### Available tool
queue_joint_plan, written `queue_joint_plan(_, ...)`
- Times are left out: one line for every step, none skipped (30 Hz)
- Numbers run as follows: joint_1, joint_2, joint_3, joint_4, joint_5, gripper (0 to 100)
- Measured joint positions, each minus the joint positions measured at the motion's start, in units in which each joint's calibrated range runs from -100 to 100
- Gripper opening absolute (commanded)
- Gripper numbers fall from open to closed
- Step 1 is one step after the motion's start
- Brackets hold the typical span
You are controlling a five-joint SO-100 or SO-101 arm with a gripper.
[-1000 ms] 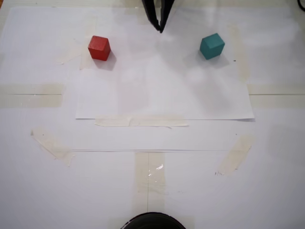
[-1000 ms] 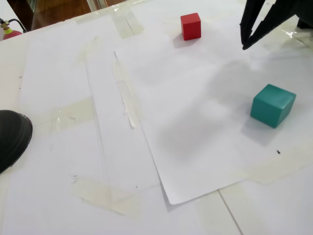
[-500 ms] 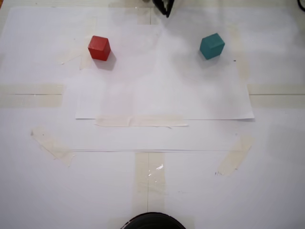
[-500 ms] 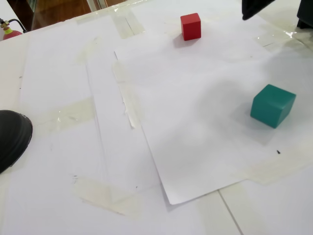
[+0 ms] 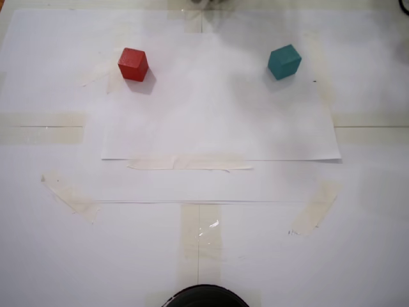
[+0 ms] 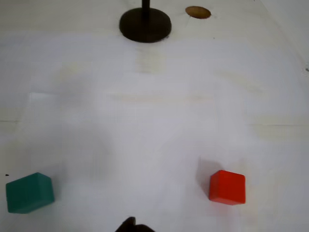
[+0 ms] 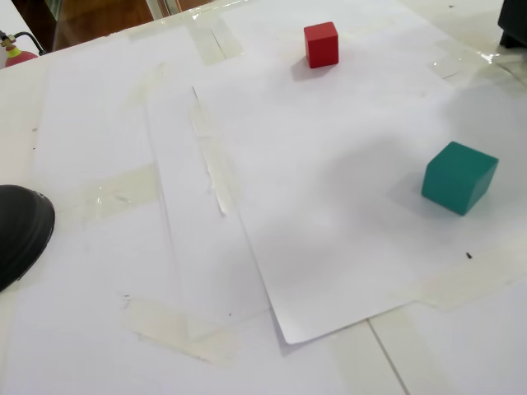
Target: Put the red cube on the top of the blue cube.
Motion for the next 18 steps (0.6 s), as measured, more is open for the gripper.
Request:
queue_joint_plan(0.8,3.47,-2.44,0.08,0.44,0)
queue_joint_plan(1.68,7.11,-5.06,0.24,0.93,0)
queue_joint_plan(2.49,10.85,-7.77,0.49,1.32,0)
queue_joint_plan(3.36,14.92,-10.39,0.81,1.71,0)
queue_joint_plan(4.17,18.57,-13.29,1.14,2.05,0)
queue_joint_plan(5.04,22.3,-16.0,1.55,2.39,0)
queue_joint_plan(5.85,25.86,-18.53,2.2,2.64,0)
queue_joint_plan(6.73,29.24,-21.15,2.93,2.93,0)
queue_joint_plan(7.68,32.54,-24.04,3.66,3.22,0)
queue_joint_plan(8.55,35.57,-26.75,4.39,3.47,0)
queue_joint_plan(9.43,38.44,-29.28,5.12,3.61,0)
queue_joint_plan(10.23,41.04,-31.9,5.86,3.81,0)
queue_joint_plan(11.04,43.12,-34.43,6.51,3.91,0)
queue_joint_plan(11.77,45.03,-36.69,7.08,4.0,0)
queue_joint_plan(12.43,46.77,-38.86,7.65,4.15,0)
queue_joint_plan(13.01,48.24,-40.67,8.05,4.3,0)
queue_joint_plan(13.52,49.54,-42.21,8.3,4.44,0)
queue_joint_plan(14.04,50.76,-43.56,8.54,4.64,0)
